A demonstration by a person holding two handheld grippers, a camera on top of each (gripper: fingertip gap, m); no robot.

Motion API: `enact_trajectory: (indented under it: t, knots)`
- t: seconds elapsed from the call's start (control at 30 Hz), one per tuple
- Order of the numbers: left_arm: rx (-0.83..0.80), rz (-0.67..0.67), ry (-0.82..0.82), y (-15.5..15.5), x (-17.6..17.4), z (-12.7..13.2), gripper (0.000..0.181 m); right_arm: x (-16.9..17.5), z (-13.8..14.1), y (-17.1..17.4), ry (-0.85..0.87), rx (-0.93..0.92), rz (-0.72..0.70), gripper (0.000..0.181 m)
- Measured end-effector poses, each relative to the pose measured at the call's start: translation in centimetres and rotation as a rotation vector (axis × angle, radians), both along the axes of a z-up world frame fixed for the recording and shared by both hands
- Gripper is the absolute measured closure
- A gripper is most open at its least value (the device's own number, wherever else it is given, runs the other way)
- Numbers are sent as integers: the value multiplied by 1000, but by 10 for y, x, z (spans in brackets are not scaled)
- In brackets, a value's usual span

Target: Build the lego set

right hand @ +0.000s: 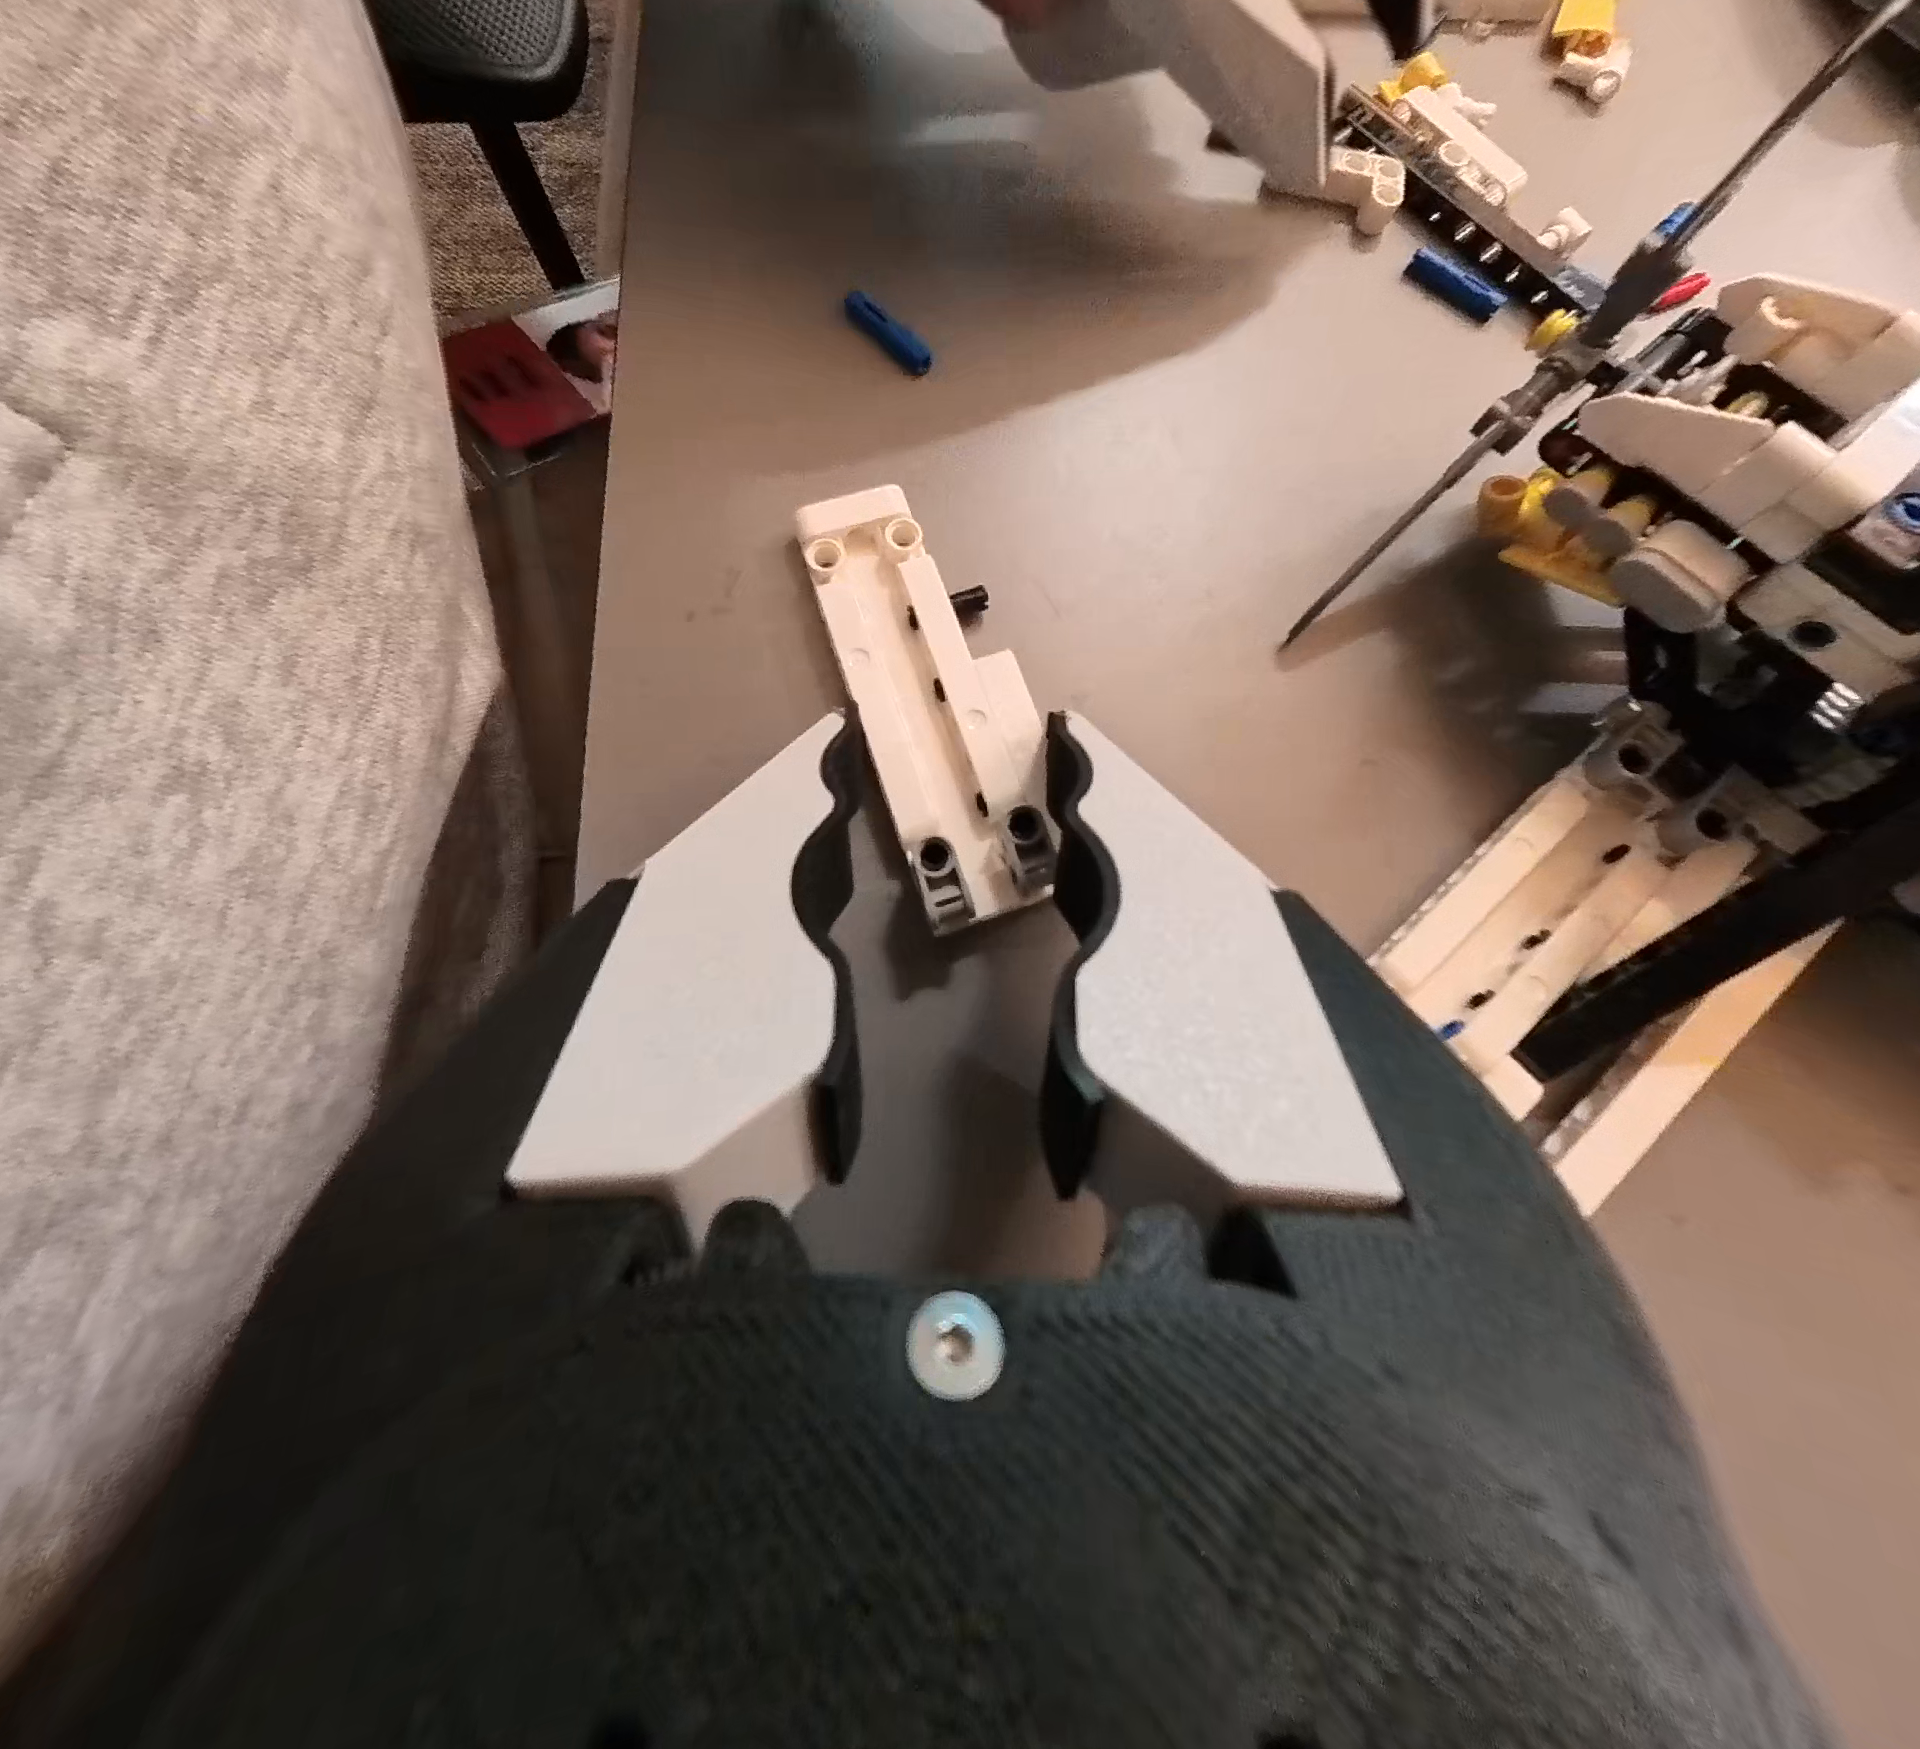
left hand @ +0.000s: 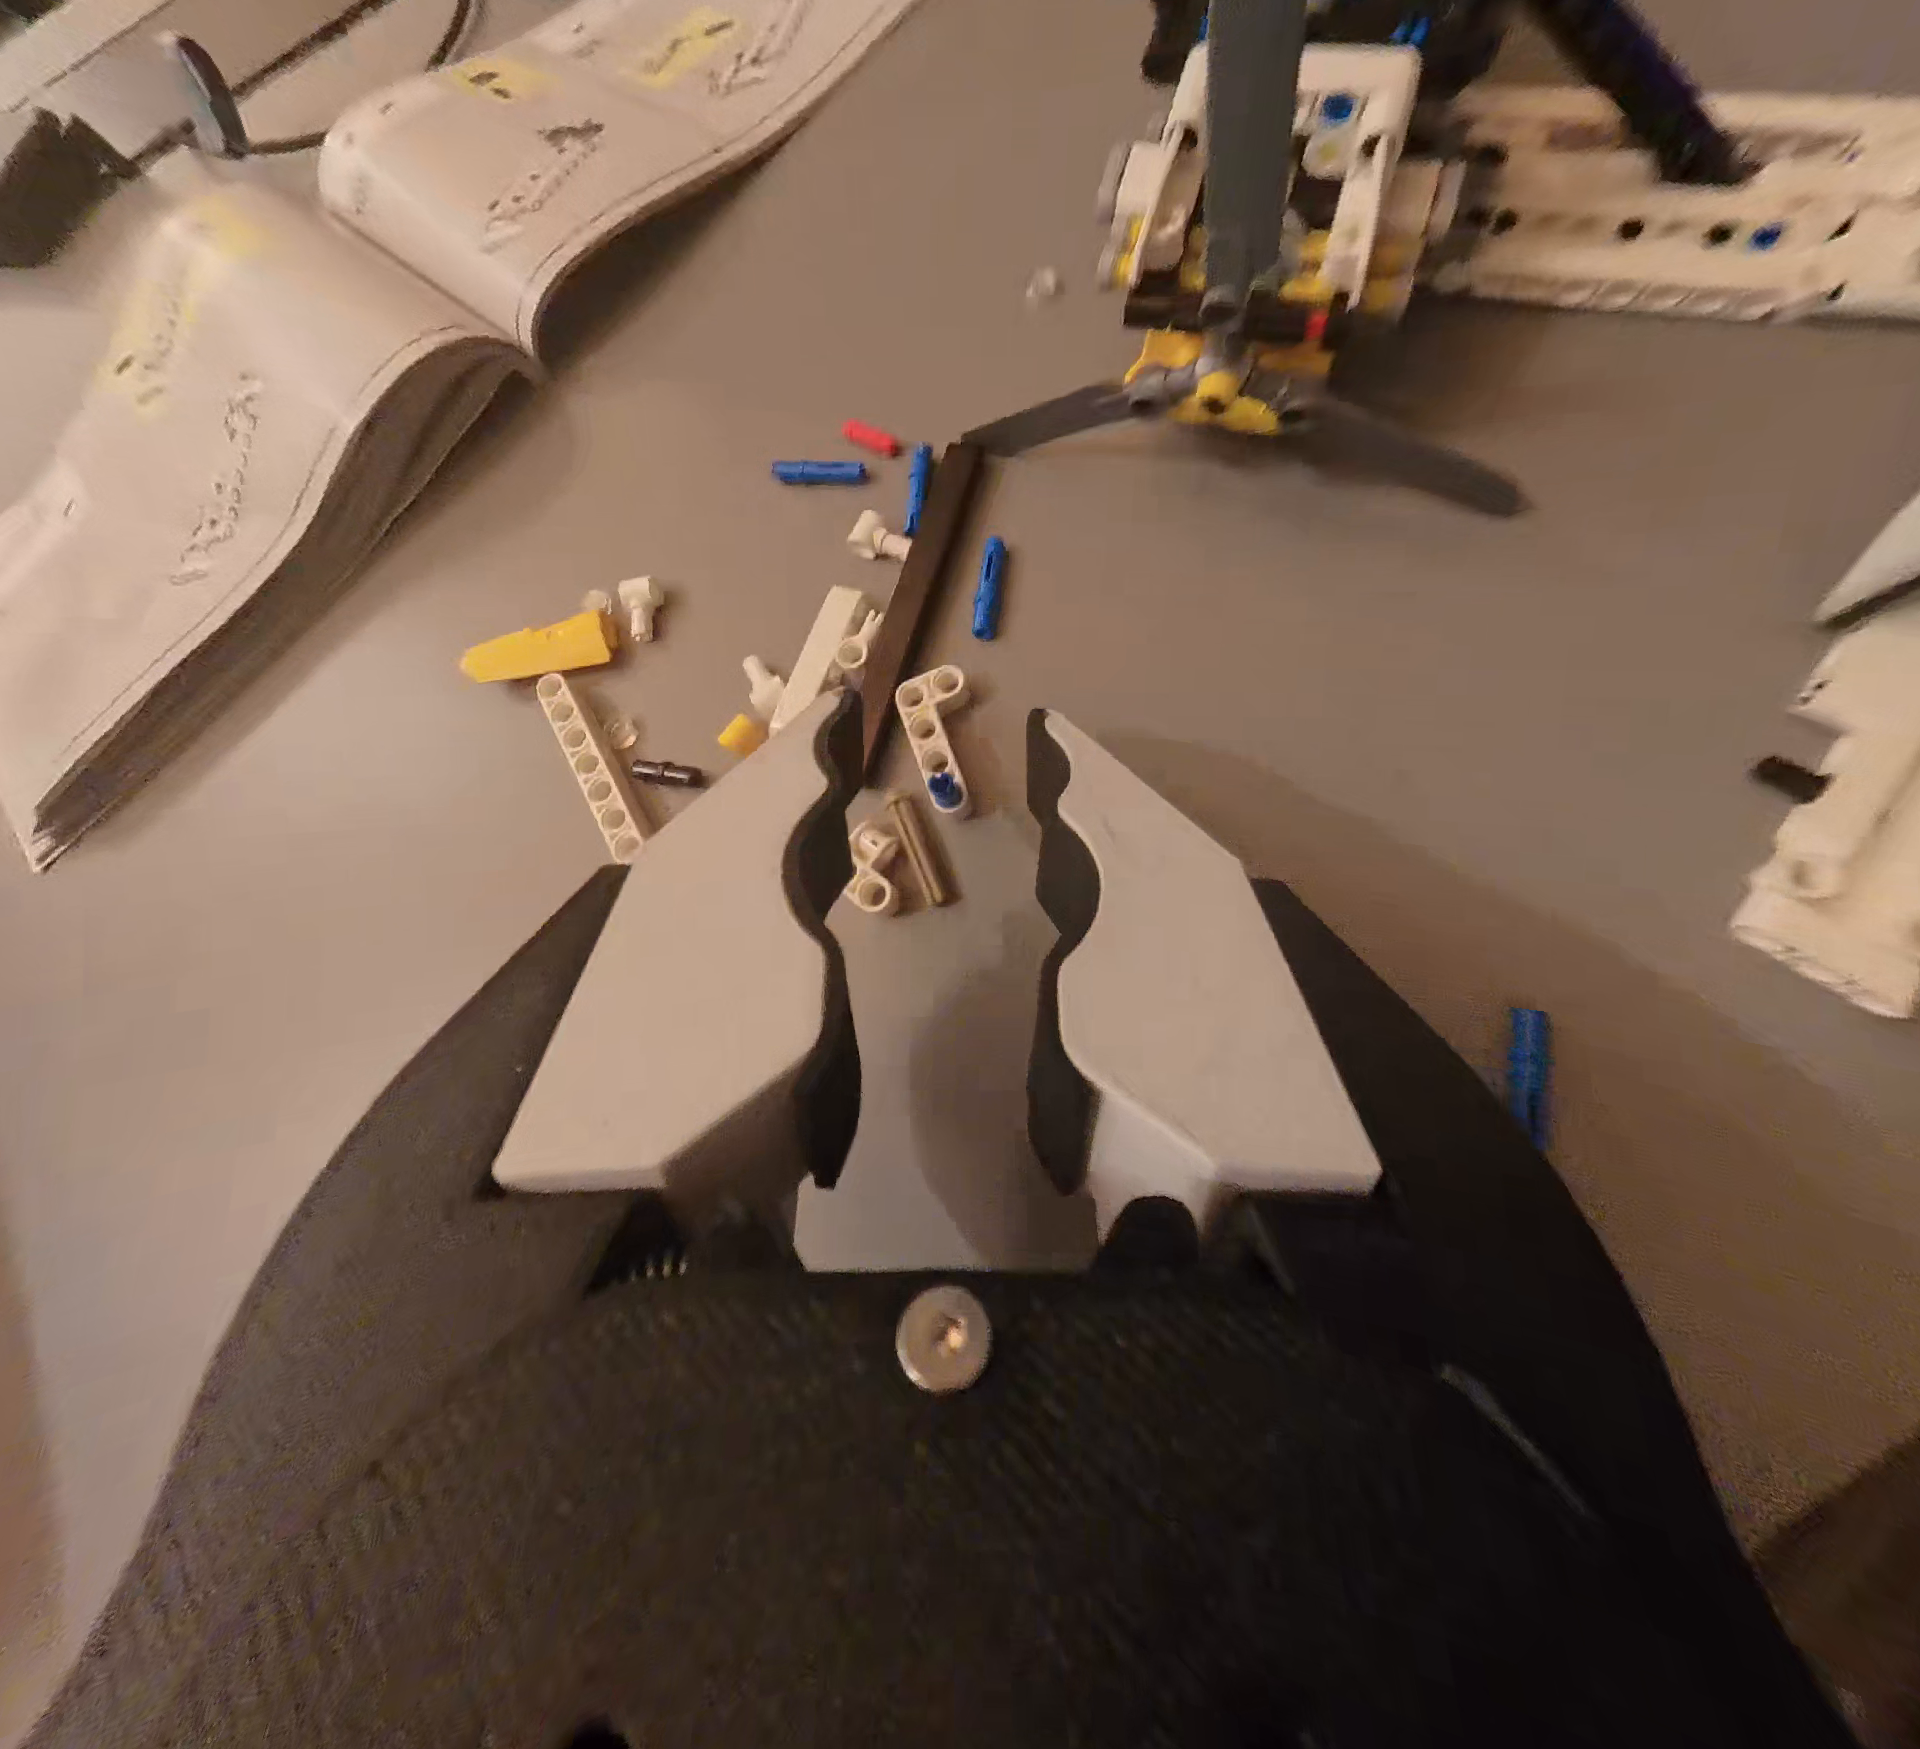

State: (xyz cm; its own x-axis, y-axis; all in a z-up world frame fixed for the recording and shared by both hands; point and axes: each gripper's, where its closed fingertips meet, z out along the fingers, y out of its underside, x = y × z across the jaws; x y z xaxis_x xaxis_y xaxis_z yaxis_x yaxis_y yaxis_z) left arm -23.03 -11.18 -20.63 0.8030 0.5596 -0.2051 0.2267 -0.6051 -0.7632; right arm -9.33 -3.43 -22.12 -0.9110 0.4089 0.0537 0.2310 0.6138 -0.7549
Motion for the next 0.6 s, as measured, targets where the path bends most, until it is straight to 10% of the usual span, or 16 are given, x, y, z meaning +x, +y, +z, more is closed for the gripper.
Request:
enact_trajectory:
  t: [0.4, 0.6]
  knots:
    - [3, 51, -5, -8, 2, -2, 181, -5, 34, 2, 71, -190, -142, 119]
    - [334, 19, -66, 7, 34, 44, 181, -6, 64, 8, 130, -312, -286, 123]
